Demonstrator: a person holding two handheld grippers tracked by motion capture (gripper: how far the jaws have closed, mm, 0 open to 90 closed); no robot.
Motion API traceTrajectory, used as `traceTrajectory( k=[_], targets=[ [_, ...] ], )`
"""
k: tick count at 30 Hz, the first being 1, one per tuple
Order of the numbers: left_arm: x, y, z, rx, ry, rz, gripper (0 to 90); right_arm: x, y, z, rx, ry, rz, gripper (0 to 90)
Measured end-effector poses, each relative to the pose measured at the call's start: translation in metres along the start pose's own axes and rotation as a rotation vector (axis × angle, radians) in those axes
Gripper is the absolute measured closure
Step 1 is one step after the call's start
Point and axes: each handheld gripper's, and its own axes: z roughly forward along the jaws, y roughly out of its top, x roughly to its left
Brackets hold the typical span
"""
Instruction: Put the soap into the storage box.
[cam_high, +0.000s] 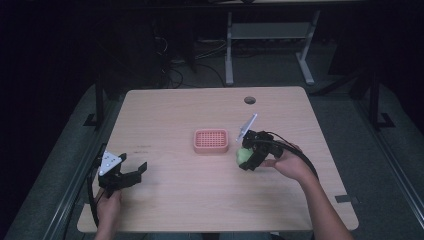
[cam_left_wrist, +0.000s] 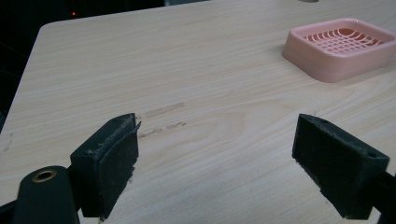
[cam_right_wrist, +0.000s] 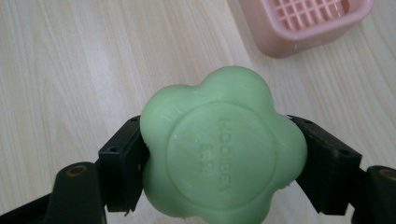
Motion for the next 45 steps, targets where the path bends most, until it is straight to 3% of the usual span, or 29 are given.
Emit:
traceTrajectory(
  k=[16, 45],
  targets=[
    [0.001, 0.000, 0.000, -0.004, 0.001, -0.006, 14.2, -0.021, 0.037, 0.006, 0.014, 0.003, -0.003, 25.6],
    [0.000, 0.001, 0.000, -0.006, -0.002, -0.007, 14.2, -0.045, 0.093, 0.021, 0.022, 0.016, 0.002, 25.6]
  ],
)
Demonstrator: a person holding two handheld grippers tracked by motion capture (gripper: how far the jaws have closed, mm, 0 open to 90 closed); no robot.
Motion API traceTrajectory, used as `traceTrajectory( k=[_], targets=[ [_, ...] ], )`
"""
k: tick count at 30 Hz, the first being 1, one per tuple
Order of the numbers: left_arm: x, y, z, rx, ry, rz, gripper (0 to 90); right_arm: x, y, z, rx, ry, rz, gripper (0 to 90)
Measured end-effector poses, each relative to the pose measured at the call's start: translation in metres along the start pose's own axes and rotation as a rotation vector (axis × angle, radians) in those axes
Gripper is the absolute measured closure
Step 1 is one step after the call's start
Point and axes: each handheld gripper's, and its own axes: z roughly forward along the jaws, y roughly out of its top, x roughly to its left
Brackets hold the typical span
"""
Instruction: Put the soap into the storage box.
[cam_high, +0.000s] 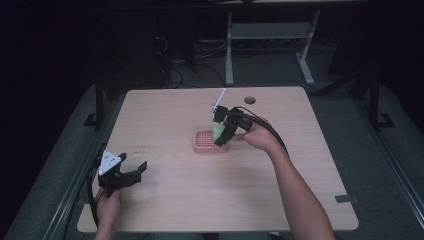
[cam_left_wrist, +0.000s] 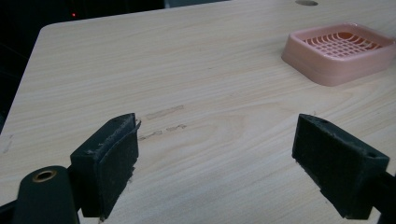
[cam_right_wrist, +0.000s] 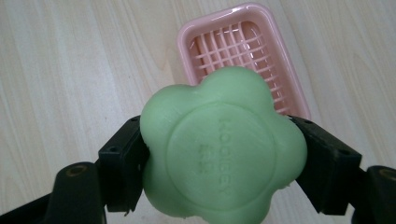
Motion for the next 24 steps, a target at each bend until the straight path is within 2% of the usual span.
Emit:
traceTrajectory(
  k=[4, 6, 11, 17, 24],
  targets=[
    [0.000, 0.000, -0.001, -0.003, 0.000, 0.000, 14.2, -0.001, 0.008, 0.001, 0.003, -0.005, -0.008, 25.5],
    [0.000, 0.000, -0.001, -0.003, 0.001, -0.003, 14.2, -0.003, 0.010, 0.002, 0.000, 0.009, -0.003, 25.5],
    [0.000, 0.000, -0.001, 0.000, 0.002, 0.006, 14.2, -0.007, 0.017, 0.004, 0.021, -0.002, -0.005, 25.5],
    [0.001, 0.001, -0.001, 0.002, 0.003, 0.009, 14.2, -0.011, 0.023, 0.005, 0.004, 0.003, 0.009, 25.5],
    [0.000, 0.001, -0.001, 0.001, 0.000, 0.008, 14.2, -0.015, 0.027, 0.017, 0.025, 0.003, 0.012, 25.5]
  ],
)
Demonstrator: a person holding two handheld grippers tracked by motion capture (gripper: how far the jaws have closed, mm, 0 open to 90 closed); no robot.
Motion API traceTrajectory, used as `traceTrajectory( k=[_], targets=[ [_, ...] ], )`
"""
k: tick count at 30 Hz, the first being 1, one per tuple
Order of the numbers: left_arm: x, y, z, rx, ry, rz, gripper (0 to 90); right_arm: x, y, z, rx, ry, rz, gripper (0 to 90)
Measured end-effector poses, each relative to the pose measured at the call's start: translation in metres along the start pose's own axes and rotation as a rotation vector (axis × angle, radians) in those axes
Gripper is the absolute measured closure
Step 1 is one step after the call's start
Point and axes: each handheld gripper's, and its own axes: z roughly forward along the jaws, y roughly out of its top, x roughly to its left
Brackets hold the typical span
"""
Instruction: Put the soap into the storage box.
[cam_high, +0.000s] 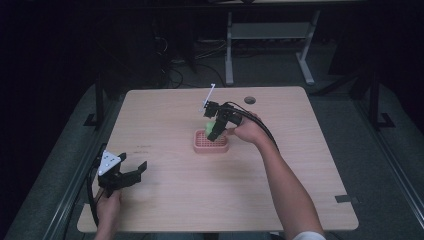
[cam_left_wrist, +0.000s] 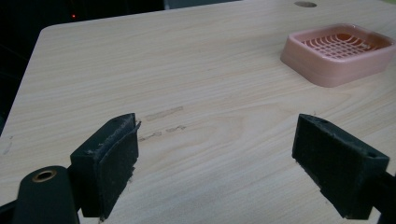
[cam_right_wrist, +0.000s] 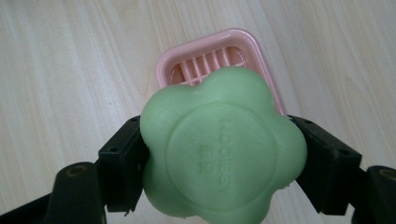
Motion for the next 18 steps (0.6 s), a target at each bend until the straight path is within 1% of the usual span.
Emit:
traceTrajectory(
  k=[4, 5, 9, 13, 14, 18],
  targets=[
    [0.000, 0.000, 0.000, -0.007, 0.001, -0.010, 14.2, -0.005, 0.002, 0.007, 0.001, 0.004, 0.016, 25.5],
    [0.000, 0.000, 0.000, -0.005, 0.001, -0.009, 14.2, -0.005, 0.002, 0.008, 0.005, -0.001, 0.019, 25.5],
    [0.000, 0.000, 0.000, -0.004, 0.001, -0.008, 14.2, -0.008, 0.003, 0.014, 0.007, 0.003, 0.033, 25.5],
    [-0.001, 0.000, 0.000, -0.003, -0.003, -0.005, 14.2, -0.011, 0.004, 0.021, 0.029, 0.013, 0.042, 25.5],
    [-0.001, 0.000, 0.000, -0.003, -0.003, -0.006, 14.2, -0.012, 0.005, 0.023, 0.035, 0.018, 0.051, 25.5],
    [-0.001, 0.000, 0.001, -0.002, -0.004, -0.013, 14.2, -0.014, 0.006, 0.030, 0.046, 0.018, 0.063, 25.5]
  ],
)
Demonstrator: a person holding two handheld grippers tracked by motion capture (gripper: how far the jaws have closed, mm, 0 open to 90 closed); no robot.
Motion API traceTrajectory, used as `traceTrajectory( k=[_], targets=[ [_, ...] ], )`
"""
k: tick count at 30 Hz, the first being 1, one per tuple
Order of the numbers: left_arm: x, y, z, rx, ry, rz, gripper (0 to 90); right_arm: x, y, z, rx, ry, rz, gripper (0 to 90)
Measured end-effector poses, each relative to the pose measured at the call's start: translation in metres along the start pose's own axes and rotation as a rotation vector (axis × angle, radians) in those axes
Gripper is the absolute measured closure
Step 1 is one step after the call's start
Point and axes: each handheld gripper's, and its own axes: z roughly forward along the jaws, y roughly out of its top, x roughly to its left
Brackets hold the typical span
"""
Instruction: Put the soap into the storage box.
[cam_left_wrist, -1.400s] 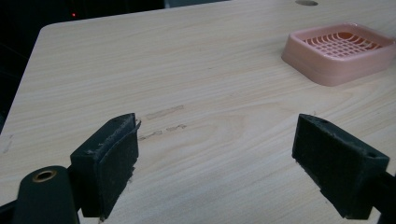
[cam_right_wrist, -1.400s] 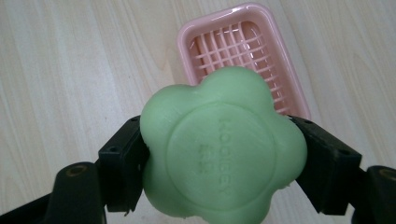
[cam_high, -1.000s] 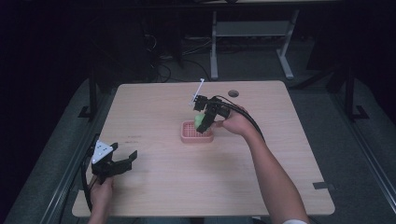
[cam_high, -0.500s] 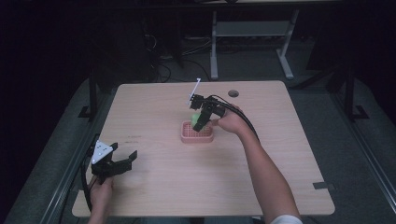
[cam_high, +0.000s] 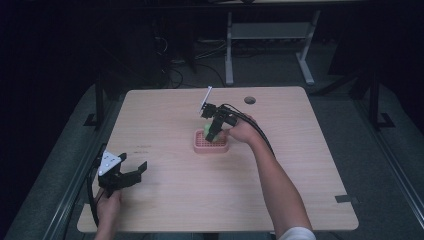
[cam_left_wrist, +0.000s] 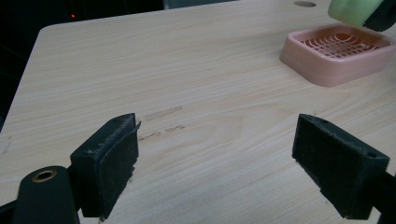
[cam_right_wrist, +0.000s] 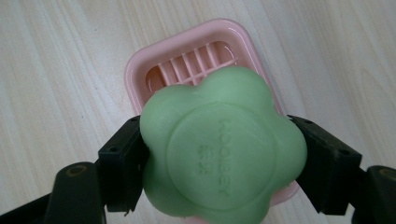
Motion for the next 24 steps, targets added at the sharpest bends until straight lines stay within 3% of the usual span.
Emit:
traceTrajectory(
  k=[7, 24],
  targets=[
    [0.001, 0.000, 0.000, -0.001, 0.001, 0.007, 14.2, 0.001, 0.004, 0.013, 0.043, 0.003, 0.008, 25.4],
    [0.001, 0.000, -0.001, -0.003, 0.002, 0.009, 14.2, 0.001, 0.005, 0.024, 0.064, 0.003, 0.025, 25.3]
  ],
)
